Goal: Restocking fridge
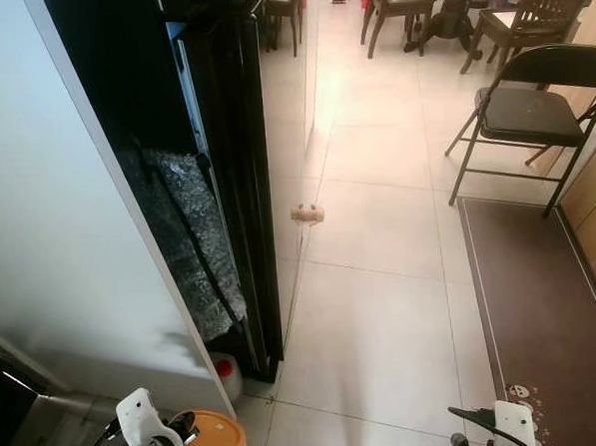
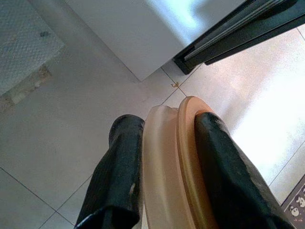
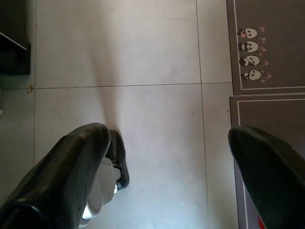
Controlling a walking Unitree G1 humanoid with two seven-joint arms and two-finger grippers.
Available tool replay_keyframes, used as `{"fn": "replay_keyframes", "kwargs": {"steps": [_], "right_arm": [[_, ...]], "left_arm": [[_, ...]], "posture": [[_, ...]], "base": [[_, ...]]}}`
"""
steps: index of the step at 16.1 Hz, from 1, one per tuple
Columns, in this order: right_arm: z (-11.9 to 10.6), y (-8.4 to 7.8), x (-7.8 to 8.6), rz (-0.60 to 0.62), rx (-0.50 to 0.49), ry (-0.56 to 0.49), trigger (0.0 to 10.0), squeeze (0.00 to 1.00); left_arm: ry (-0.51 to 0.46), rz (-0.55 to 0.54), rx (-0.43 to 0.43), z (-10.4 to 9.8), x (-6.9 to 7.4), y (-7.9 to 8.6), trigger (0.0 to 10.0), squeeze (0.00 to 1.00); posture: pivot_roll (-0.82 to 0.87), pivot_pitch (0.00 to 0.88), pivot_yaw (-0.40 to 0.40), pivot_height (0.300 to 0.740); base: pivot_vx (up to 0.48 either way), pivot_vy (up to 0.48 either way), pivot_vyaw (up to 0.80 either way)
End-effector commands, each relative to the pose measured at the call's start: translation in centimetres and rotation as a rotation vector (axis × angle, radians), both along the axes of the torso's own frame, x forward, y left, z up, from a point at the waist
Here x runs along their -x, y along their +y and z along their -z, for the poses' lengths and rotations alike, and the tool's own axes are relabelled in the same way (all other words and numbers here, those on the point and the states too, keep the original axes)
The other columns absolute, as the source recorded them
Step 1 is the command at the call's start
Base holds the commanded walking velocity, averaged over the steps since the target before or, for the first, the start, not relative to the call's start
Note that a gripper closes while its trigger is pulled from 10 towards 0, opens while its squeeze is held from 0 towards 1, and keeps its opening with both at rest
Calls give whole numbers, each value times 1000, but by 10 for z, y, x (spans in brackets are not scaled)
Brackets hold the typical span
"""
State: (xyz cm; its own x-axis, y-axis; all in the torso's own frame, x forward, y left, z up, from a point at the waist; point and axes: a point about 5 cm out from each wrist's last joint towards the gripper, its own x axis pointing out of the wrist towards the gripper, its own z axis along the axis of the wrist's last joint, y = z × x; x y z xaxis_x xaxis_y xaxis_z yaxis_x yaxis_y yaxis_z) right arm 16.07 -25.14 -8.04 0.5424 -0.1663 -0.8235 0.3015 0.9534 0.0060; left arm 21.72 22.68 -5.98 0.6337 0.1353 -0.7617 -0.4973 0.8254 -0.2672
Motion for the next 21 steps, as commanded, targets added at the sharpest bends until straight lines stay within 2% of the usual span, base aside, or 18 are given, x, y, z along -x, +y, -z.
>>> {"fn": "replay_keyframes", "kwargs": {"steps": [1, 5, 10, 19, 21], "right_arm": [[0, 0, 0, 13, -7, 1, 10000, 0], [-1, -1, -1, 15, -7, 2, 10000, 0], [-2, -3, -3, 13, -2, -11, 10000, 0], [-3, -3, -5, 8, -5, -20, 10000, 0], [-3, -3, -6, 5, -5, -20, 10000, 0]], "left_arm": [[22, 7, 1, 1, 1, -1, 10000, 0], [18, 7, 3, 0, -1, -2, 10000, 0], [21, 7, 4, 0, -1, -3, 10000, 0], [20, 3, 4, 0, -3, -3, 10000, 0], [20, 5, 0, -1, -3, -3, 10000, 0]], "posture": [[-179, 25, 10, 740], [-178, 57, 4, 740], [-179, 92, 2, 740], [-180, 121, 3, 740], [-179, 122, 2, 740]], "base": [[0, 0, -500], [0, 0, -797], [0, 0, 0], [0, 255, 0], [0, 0, 0]]}}
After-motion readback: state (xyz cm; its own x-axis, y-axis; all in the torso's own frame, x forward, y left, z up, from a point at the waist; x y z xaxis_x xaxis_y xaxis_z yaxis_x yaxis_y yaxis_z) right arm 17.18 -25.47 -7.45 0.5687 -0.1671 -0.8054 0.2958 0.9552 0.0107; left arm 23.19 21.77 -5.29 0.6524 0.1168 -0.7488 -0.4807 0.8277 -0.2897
